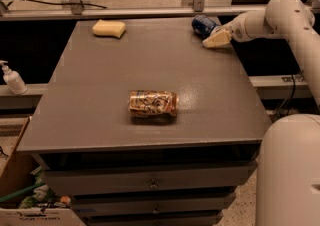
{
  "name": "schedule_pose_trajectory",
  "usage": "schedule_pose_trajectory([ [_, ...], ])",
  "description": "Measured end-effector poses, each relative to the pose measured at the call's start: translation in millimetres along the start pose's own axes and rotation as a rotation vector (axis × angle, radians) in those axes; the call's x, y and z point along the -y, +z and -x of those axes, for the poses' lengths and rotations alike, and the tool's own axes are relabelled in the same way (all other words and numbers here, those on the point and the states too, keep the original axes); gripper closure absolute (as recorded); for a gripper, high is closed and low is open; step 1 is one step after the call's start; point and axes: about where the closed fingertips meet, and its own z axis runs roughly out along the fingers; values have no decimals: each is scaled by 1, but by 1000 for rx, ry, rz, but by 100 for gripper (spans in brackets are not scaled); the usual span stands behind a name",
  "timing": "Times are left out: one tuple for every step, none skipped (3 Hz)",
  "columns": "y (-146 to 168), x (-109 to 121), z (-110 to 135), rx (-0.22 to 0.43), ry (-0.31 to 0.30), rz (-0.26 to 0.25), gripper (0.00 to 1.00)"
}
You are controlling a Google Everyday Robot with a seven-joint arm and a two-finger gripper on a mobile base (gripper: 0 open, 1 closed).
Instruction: Move pepsi can near sponge
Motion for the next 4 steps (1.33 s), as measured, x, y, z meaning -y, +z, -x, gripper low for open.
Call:
schedule_pose_trajectory([
  [0, 0, 0, 0, 0, 0, 87],
  [0, 0, 0, 0, 0, 0, 100],
  [0, 0, 0, 0, 0, 0, 100],
  [0, 0, 0, 0, 0, 0, 100],
])
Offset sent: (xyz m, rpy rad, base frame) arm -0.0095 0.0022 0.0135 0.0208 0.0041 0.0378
